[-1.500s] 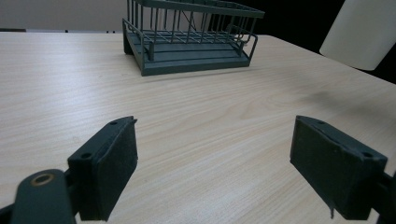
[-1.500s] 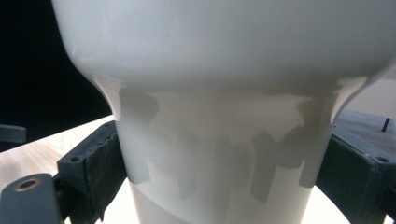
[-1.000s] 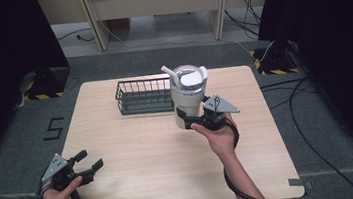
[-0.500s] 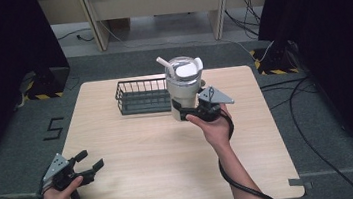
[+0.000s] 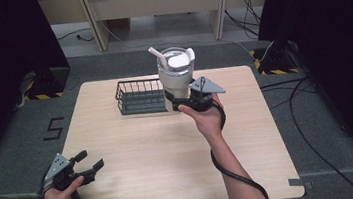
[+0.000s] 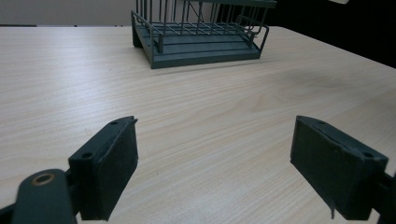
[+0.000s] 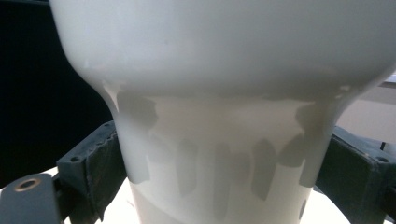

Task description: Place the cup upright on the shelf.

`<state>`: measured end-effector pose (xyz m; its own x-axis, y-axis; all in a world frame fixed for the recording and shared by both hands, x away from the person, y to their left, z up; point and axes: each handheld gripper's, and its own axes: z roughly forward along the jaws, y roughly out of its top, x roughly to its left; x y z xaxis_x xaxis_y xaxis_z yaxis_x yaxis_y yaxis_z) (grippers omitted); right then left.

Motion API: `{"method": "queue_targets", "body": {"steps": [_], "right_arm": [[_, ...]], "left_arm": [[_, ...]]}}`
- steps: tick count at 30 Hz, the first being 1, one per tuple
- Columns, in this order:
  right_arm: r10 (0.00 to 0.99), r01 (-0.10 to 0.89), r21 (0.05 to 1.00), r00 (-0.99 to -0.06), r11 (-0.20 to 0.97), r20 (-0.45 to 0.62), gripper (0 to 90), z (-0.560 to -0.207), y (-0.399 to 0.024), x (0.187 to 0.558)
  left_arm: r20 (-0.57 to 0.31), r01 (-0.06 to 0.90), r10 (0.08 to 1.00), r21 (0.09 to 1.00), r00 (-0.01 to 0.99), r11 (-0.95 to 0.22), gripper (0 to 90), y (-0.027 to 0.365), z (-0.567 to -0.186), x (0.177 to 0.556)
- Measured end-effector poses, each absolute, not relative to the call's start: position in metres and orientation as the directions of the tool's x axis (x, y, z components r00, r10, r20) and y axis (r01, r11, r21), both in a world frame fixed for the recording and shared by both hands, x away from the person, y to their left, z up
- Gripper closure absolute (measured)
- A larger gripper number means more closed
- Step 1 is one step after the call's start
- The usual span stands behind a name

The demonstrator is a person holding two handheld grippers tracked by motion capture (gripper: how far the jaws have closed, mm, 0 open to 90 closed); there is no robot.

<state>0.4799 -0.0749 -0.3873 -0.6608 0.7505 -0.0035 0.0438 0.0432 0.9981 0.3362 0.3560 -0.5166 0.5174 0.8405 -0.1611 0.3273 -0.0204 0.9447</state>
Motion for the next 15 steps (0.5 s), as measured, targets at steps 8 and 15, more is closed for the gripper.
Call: {"method": "queue_targets", "body": {"steps": [8, 15], "right_arm": [[0.75, 0.052, 0.997, -0.662, 0.048, -0.002, 10.9, -0.384, -0.065, 0.493], [0.752, 0.058, 0.997, -0.659, 0.052, -0.001, 10.9, -0.382, -0.057, 0.504]], "left_arm": [[-0.157, 0.322, 0.839, 0.946, 0.52, -0.023, 14.4, 0.355, -0.516, 0.336], [-0.156, 0.321, 0.839, 0.947, 0.521, -0.023, 14.4, 0.355, -0.516, 0.337]]}}
